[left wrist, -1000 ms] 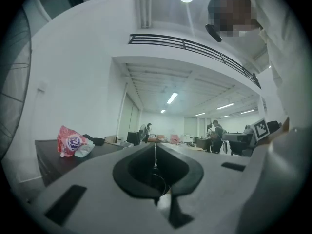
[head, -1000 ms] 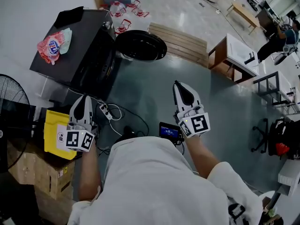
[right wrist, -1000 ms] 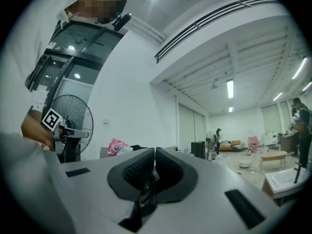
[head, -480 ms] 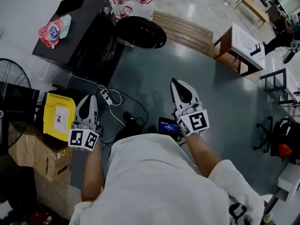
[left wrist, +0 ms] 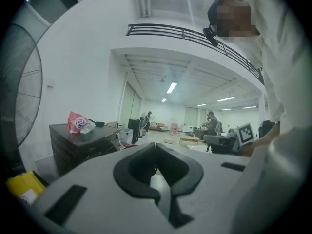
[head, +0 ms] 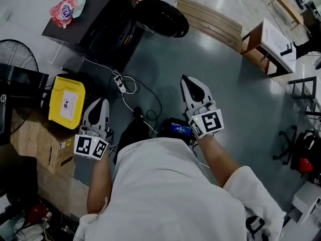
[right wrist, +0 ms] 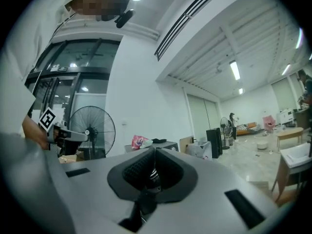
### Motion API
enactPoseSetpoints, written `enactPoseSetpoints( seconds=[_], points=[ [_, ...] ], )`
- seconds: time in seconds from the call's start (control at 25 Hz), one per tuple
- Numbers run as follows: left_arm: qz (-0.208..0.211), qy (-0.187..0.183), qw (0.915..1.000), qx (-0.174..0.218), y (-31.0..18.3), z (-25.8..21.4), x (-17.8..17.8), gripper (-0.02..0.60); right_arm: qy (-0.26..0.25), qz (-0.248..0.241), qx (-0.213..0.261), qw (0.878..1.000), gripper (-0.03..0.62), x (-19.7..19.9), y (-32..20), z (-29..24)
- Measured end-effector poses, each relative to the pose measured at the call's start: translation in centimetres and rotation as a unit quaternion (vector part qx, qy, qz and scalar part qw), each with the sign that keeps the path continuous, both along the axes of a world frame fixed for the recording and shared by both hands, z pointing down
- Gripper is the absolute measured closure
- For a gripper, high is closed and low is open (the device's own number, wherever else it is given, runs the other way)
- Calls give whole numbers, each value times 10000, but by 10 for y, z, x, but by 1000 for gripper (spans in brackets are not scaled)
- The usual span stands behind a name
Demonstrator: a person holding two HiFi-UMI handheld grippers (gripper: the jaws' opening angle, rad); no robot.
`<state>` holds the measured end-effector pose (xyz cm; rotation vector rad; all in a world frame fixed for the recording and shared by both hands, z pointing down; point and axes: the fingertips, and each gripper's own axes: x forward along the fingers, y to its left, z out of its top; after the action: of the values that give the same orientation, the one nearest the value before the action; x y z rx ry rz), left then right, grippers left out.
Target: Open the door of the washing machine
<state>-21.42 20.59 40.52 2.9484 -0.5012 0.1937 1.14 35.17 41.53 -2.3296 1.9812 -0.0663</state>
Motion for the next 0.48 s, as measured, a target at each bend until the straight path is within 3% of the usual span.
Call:
enactPoseSetpoints(
  seconds=[0.48],
  points=[
    [401,420,9983,36,-37,-10,-7,571,139,558,-340,9978,563,-24,-13,-6]
  ],
)
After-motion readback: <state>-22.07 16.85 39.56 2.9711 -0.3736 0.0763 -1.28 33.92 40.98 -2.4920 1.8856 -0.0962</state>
